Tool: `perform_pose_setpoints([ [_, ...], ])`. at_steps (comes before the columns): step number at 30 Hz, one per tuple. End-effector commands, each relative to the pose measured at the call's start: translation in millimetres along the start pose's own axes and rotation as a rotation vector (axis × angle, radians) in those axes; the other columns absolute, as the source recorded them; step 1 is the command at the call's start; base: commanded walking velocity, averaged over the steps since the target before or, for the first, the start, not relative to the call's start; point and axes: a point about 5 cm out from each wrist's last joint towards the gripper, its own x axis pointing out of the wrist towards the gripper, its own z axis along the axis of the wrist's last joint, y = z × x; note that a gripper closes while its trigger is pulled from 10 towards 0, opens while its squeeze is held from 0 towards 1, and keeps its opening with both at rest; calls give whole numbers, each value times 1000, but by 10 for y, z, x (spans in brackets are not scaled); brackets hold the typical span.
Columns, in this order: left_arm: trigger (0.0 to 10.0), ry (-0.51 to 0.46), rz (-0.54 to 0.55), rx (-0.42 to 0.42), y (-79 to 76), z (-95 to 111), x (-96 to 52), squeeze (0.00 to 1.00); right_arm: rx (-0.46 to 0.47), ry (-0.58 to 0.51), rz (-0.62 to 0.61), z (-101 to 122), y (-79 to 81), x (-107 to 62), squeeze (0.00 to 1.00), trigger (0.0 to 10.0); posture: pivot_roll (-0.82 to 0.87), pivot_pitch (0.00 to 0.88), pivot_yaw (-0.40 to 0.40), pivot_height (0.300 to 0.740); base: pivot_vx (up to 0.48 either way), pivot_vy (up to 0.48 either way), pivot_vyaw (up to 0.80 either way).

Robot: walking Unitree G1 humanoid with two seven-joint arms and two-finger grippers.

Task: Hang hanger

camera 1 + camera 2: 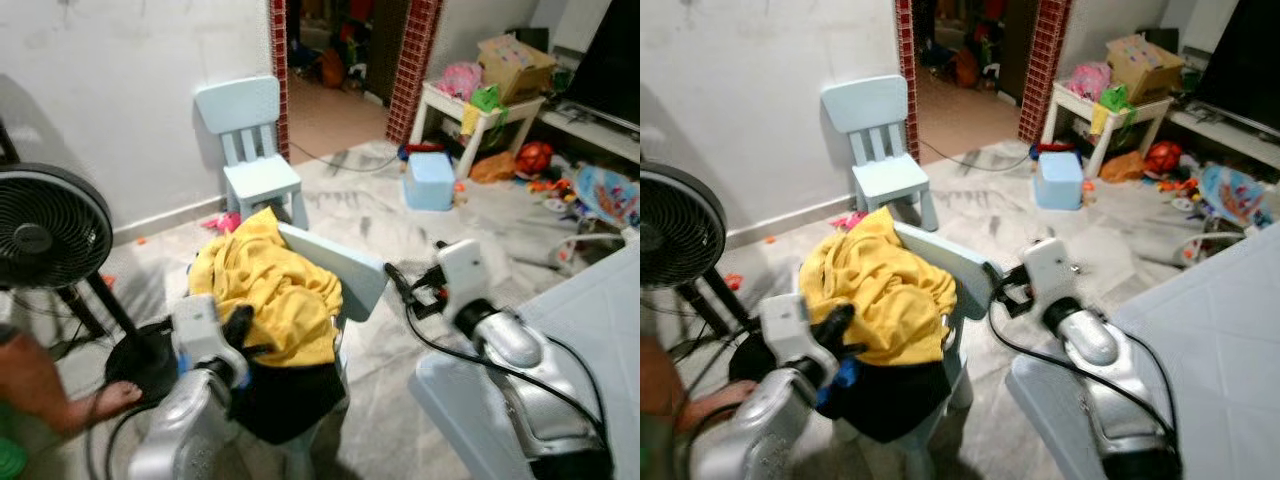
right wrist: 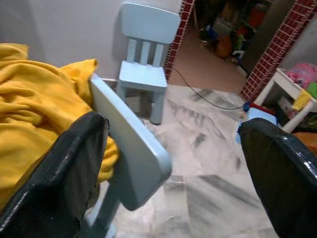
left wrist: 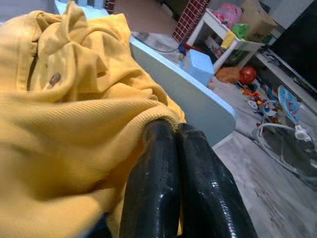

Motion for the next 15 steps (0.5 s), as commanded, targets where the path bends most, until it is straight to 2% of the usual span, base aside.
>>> perform_pose_setpoints([
  [1, 0, -8, 20, 5, 50, 26, -20, 0, 0, -13, 20, 34, 46, 29, 0, 10000, -97, 0, -35, 740, 0, 0, 0],
  [5, 0, -5, 18, 4, 47, 21, -21, 0, -3, -13, 21, 33, 43, 24, 0, 10000, -98, 0, -38, 740, 0, 0, 0],
  [6, 863, 5, 26, -1, 51, 8, -18, 0, -5, -12, 22, 34, 38, 22, 0, 10000, -99, 0, -40, 740, 0, 0, 0],
  [7, 863, 5, 26, -1, 51, 8, -18, 0, -5, -12, 22, 34, 38, 22, 0, 10000, -99, 0, -40, 740, 0, 0, 0],
  [8, 1020, 33, 34, 3, 58, -22, -14, 0, -6, -12, 23, 34, 34, 22, 0, 10000, -99, 0, -40, 740, 0, 0, 0],
  [9, 275, 105, 54, 20, 83, -96, -9, 0, -7, -10, 24, 31, 31, 21, 0, 10000, -98, 0, -41, 740, 0, 0, 0],
  [10, 275, 144, 67, 28, 100, -139, -6, 0, -8, -9, 24, 29, 31, 21, 0, 10000, -98, 0, -41, 740, 0, 0, 0],
  [11, 5176, 226, 35, 58, 103, -204, 2, 0, -12, -7, 26, 29, 30, 19, 0, 10000, -101, 0, -41, 740, 0, 0, 0],
  [12, 5176, 248, 26, 65, 104, -222, 2, 0, -13, -7, 26, 29, 29, 18, 0, 10000, -101, 0, -41, 740, 0, 0, 0],
  [13, 10000, 279, 12, 91, 118, -241, 8, 0, -16, -4, 26, 25, 25, 18, 0, 10000, -101, 0, -41, 740, 0, 0, 0],
  [15, 10000, 327, -25, 127, 135, -255, 10, 0, -22, 1, 26, 22, 17, 13, 0, 10000, -107, 0, -42, 740, 0, 0, 0],
])
